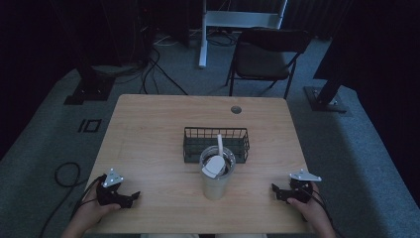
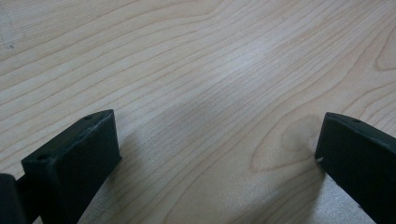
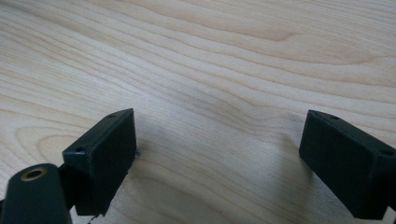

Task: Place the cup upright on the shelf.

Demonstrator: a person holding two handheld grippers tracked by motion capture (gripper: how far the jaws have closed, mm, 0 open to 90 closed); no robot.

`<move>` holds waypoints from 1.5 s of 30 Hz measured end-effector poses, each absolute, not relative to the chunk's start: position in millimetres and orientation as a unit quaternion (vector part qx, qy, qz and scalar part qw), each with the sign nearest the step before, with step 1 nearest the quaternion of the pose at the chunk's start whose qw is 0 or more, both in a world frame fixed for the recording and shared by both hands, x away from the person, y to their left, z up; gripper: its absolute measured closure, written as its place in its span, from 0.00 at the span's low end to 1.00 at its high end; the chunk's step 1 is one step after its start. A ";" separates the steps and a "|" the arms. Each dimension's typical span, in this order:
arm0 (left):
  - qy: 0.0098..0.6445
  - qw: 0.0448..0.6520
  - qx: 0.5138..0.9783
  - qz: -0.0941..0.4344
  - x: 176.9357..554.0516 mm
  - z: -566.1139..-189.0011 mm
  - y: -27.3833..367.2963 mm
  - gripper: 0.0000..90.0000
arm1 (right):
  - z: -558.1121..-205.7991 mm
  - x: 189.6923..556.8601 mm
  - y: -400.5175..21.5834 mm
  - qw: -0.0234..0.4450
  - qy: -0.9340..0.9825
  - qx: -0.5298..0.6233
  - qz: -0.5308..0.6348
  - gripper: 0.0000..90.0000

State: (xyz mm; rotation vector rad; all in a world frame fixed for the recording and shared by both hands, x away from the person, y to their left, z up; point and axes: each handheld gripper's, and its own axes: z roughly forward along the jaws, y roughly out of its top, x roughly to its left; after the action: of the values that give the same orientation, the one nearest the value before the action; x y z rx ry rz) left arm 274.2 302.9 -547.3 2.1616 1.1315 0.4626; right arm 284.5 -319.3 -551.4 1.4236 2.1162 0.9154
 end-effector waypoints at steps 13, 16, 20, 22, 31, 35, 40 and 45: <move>0.431 0.323 0.824 0.176 274.2 -547.2 302.9 0.00 | -551.5 284.6 -319.4 0.214 0.763 0.513 0.331 0.12; 0.431 0.323 0.824 0.176 274.2 -547.2 302.9 0.00 | -551.5 284.6 -319.3 0.214 0.762 0.513 0.331 0.12; 0.430 0.323 0.824 0.176 274.1 -547.3 303.0 0.00 | -551.6 284.5 -319.3 0.214 0.762 0.513 0.331 0.12; 0.429 0.323 0.825 0.176 274.3 -547.2 303.1 0.00 | -551.6 284.5 -319.3 0.214 0.762 0.513 0.331 0.12; 0.430 0.350 0.812 0.180 277.1 -542.7 304.9 0.08 | -549.3 283.2 -324.3 0.207 0.754 0.510 0.358 0.13; 0.428 0.358 0.808 0.188 277.4 -538.2 302.7 0.08 | -547.3 282.7 -326.7 0.206 0.751 0.509 0.366 0.13; 0.406 0.387 0.809 0.175 274.1 -534.7 290.0 0.08 | -539.9 279.9 -324.1 0.195 0.751 0.488 0.400 0.13; 0.376 0.402 0.819 0.161 270.8 -532.6 272.0 0.08 | -533.6 278.9 -317.9 0.189 0.755 0.466 0.421 0.13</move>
State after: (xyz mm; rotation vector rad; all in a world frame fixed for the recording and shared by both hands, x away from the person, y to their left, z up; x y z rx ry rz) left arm 270.8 272.0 -532.6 2.0707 0.9503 0.4073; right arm 278.9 -317.9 -533.6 1.3096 2.1229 1.1839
